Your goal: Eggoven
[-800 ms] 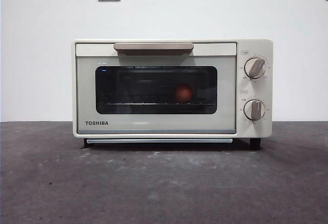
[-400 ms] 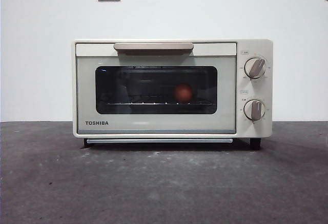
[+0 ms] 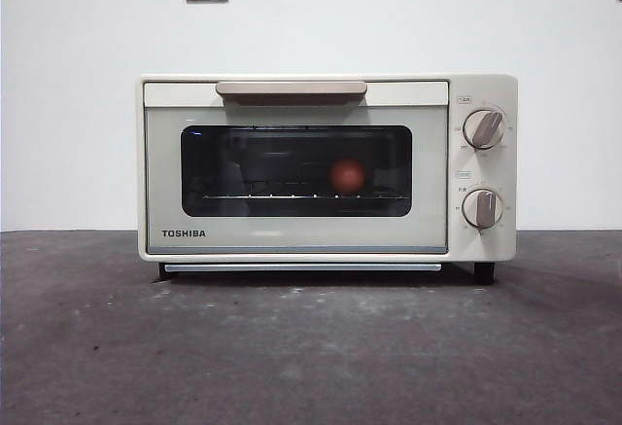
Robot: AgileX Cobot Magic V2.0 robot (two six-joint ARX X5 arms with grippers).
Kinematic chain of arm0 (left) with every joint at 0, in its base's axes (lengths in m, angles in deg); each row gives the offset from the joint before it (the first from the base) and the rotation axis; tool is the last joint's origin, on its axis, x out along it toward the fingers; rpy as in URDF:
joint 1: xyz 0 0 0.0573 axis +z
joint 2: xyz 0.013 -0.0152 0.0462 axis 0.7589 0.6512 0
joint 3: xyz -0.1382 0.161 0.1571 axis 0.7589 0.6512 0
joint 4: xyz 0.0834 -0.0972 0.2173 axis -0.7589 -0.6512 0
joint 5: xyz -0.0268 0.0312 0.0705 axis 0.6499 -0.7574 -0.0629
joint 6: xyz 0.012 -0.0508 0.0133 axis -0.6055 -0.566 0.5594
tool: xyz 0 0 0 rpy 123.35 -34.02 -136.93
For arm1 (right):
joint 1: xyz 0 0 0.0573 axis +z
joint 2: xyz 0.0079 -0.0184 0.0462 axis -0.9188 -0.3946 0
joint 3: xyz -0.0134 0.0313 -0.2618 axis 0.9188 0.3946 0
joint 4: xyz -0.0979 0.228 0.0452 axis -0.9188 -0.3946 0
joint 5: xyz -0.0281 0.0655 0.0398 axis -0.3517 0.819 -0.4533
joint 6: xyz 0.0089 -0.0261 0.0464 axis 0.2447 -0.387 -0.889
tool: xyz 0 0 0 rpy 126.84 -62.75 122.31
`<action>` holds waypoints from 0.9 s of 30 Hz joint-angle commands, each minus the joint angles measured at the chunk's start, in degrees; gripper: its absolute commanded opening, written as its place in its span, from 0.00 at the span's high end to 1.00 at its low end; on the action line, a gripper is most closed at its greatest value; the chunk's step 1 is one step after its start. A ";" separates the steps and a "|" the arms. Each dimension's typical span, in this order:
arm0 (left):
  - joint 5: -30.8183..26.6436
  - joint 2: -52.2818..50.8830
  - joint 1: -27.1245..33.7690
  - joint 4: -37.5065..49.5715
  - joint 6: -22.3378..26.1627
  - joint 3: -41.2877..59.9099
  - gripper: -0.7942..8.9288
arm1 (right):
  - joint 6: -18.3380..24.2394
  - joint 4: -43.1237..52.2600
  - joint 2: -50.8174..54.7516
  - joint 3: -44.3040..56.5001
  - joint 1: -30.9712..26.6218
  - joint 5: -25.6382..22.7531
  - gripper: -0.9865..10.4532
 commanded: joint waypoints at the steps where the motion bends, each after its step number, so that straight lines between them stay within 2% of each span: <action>1: 0.09 -0.11 0.17 0.07 -0.33 1.55 0.91 | 0.83 1.18 -0.37 -0.59 0.52 -1.16 0.91; 5: 0.09 -0.11 0.17 0.09 -0.33 1.55 0.91 | 1.07 3.52 2.54 -0.48 -3.56 -10.56 0.91; 7: 0.09 -0.11 0.17 0.02 -0.33 1.55 0.91 | 1.07 6.12 4.13 0.35 -7.13 -11.69 0.91; 9: 0.09 -0.13 0.17 -0.02 -0.31 1.55 0.91 | 1.05 10.03 6.73 2.82 -11.87 -8.79 0.91; 13: 0.09 -0.11 0.17 -0.02 -0.33 1.55 0.91 | 1.66 20.94 14.32 12.85 -23.02 0.66 0.91; 19: 0.11 -0.11 0.17 -0.02 -0.31 1.55 0.91 | 6.38 38.66 27.63 31.71 -36.52 9.18 0.91; 22: 0.09 -0.11 0.17 -0.02 -0.33 1.55 0.91 | 9.05 44.11 33.16 39.19 -40.44 11.02 0.91; 27: 0.09 -0.11 0.17 -0.02 -0.33 1.55 0.91 | 12.09 49.68 40.59 49.22 -43.69 10.95 0.91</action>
